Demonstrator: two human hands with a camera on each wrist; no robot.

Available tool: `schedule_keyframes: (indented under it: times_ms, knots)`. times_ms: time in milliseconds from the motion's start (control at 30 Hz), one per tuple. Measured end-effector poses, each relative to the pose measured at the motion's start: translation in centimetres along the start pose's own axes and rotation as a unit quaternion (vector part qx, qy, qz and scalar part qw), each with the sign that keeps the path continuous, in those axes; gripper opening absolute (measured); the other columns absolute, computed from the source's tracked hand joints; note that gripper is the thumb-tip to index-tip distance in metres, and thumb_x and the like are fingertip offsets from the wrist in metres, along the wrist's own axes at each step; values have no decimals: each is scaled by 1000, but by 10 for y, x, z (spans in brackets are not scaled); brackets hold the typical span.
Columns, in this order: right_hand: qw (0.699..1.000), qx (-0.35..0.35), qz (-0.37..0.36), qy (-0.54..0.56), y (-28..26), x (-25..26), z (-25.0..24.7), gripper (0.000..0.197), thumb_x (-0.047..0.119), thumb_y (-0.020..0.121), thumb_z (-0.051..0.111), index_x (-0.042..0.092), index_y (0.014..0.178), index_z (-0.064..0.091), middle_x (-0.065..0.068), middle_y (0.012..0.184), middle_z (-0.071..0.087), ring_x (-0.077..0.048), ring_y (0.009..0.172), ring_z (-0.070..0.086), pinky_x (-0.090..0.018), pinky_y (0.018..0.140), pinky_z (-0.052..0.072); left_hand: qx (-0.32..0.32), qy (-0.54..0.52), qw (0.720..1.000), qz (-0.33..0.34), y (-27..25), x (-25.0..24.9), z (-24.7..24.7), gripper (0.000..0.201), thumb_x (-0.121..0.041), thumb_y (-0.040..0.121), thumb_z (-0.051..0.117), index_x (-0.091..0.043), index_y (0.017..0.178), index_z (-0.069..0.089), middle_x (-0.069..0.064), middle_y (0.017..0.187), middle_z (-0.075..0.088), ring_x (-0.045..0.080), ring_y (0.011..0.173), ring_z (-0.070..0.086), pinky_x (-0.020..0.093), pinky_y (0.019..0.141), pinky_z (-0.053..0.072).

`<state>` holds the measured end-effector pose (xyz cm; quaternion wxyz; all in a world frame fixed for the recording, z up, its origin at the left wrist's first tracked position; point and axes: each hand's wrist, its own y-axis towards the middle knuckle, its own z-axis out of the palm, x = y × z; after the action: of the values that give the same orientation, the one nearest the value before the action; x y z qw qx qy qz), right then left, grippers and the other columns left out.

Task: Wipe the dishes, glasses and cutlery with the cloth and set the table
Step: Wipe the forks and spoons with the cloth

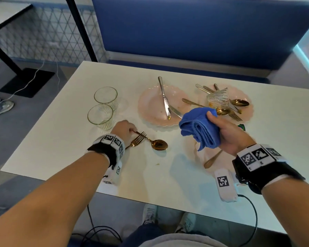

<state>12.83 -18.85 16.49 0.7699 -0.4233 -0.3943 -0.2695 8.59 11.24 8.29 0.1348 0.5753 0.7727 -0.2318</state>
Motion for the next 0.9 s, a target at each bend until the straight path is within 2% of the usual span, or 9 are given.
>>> schedule_keyframes:
  times_ms: [100, 167, 233, 333, 467, 600, 700, 800, 900]
  knots:
    - [1000, 2, 0, -18, 0, 2, -1, 34, 35, 97, 36, 16, 114, 58, -7, 99, 71, -23, 80, 69, -36, 71, 58, 66, 69, 995, 16, 16, -9, 9, 26, -9, 88, 52, -14, 107, 68, 13, 109, 52, 30, 102, 56, 29, 90, 45]
    - [1000, -3, 2, -24, 0, 3, -3, 35, 35, 96, 37, 15, 117, 57, -8, 101, 70, -24, 81, 69, -36, 71, 58, 87, 94, 992, 25, 21, -10, 15, 19, -12, 85, 57, -18, 97, 70, 7, 99, 46, 31, 96, 58, 34, 89, 48]
    - [1000, -7, 2, -22, 0, 4, -5, 37, 34, 96, 37, 12, 121, 55, -9, 102, 69, -23, 80, 69, -35, 68, 60, 76, 94, 992, 31, 21, -9, 16, 12, -13, 81, 60, -18, 85, 70, 4, 93, 46, 29, 91, 57, 36, 84, 49]
    - [1000, -14, 3, -17, 1, 5, -8, 40, 32, 98, 37, 9, 126, 52, -9, 102, 70, -22, 79, 70, -33, 66, 59, 63, 120, 990, 43, 22, -10, 15, 12, -12, 80, 59, -19, 81, 69, 5, 96, 51, 25, 96, 52, 35, 83, 47]
    - [999, -23, 9, -24, 5, 4, -7, 44, 33, 98, 38, 7, 131, 49, -12, 108, 67, -21, 82, 69, -33, 66, 59, 79, 203, 973, 78, 30, -17, 13, 14, -15, 86, 55, -23, 90, 66, 0, 108, 52, 22, 106, 45, 33, 87, 37]
    - [999, -35, 22, -27, 9, 2, -8, 44, 33, 98, 40, 7, 133, 48, -16, 117, 63, -23, 87, 67, -31, 65, 58, 100, 230, 962, 113, 37, -24, 9, 14, -18, 88, 52, -24, 94, 64, -5, 112, 53, 22, 111, 42, 35, 91, 32]
    - [998, -40, 29, -34, 12, 0, -10, 45, 33, 98, 40, 6, 133, 48, -18, 122, 61, -24, 89, 65, -30, 66, 58, 109, 227, 959, 131, 41, -28, 6, 12, -19, 89, 52, -22, 95, 62, -5, 108, 61, 20, 112, 42, 41, 103, 25]
    - [998, -41, 33, -37, 15, -1, -11, 44, 32, 98, 38, 6, 133, 47, -19, 126, 59, -27, 94, 64, -35, 75, 60, 151, 216, 956, 126, 45, -34, 0, 12, -18, 90, 54, -17, 99, 61, 0, 107, 64, 21, 115, 44, 48, 115, 4]
    - [998, -41, 33, -38, 19, -1, -15, 44, 31, 99, 36, 6, 135, 45, -20, 128, 58, -33, 105, 61, -42, 86, 54, 159, 190, 959, 137, 47, -36, -5, 12, -16, 89, 55, -14, 99, 62, -1, 98, 64, 22, 110, 48, 45, 116, -3]
